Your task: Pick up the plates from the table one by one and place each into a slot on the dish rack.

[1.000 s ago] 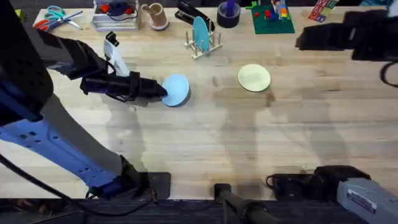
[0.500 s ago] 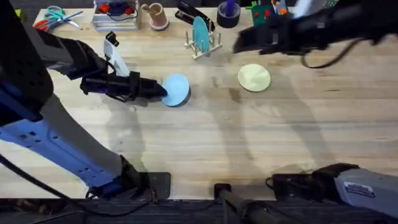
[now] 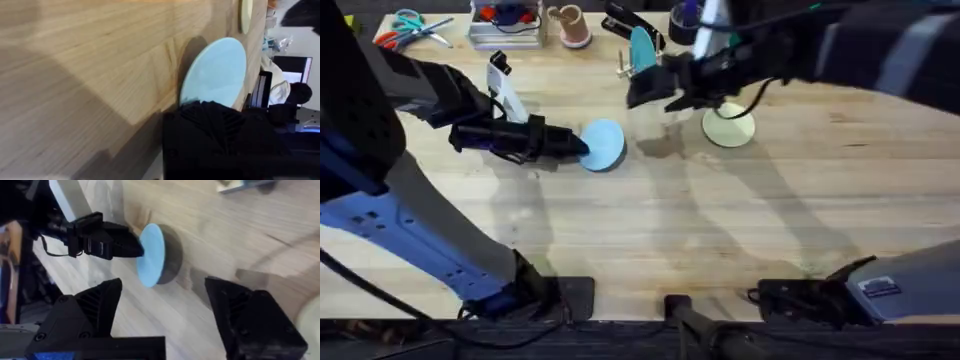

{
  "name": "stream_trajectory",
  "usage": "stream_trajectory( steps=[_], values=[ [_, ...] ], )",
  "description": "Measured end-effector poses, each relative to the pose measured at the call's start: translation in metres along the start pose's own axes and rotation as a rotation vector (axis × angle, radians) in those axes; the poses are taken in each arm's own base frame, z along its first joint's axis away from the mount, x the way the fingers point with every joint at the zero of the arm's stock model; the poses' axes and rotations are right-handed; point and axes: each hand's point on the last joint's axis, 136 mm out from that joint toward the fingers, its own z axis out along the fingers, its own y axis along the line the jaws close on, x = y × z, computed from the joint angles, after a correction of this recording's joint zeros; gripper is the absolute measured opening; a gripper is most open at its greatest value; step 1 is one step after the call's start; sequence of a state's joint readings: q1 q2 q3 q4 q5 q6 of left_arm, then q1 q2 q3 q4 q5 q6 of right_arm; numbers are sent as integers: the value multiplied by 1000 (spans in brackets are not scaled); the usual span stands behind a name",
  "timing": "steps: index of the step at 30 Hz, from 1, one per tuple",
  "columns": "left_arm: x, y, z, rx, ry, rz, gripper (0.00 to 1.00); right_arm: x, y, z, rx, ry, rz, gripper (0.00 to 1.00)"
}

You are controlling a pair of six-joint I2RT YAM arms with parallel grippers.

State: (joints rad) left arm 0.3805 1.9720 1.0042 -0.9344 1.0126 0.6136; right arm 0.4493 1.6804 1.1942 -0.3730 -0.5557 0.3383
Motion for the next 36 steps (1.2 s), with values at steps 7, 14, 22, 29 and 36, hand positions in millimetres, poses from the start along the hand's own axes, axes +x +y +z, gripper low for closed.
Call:
stream_trajectory(
  steps=[7,14,22,29,36],
  values=[
    [0,0,0,0,0,0,41,18,12,47,-50,75,17,993],
    [0,0,0,0,0,0,41,22,20,69,-80,85,64,970],
    [0,0,0,0,0,0,41,34,21,86,-52,115,168,946],
    [0,0,0,0,0,0,41,32,35,95,-32,78,230,946],
    [0,0,0,0,0,0,41,31,35,100,8,43,301,942]
  ],
)
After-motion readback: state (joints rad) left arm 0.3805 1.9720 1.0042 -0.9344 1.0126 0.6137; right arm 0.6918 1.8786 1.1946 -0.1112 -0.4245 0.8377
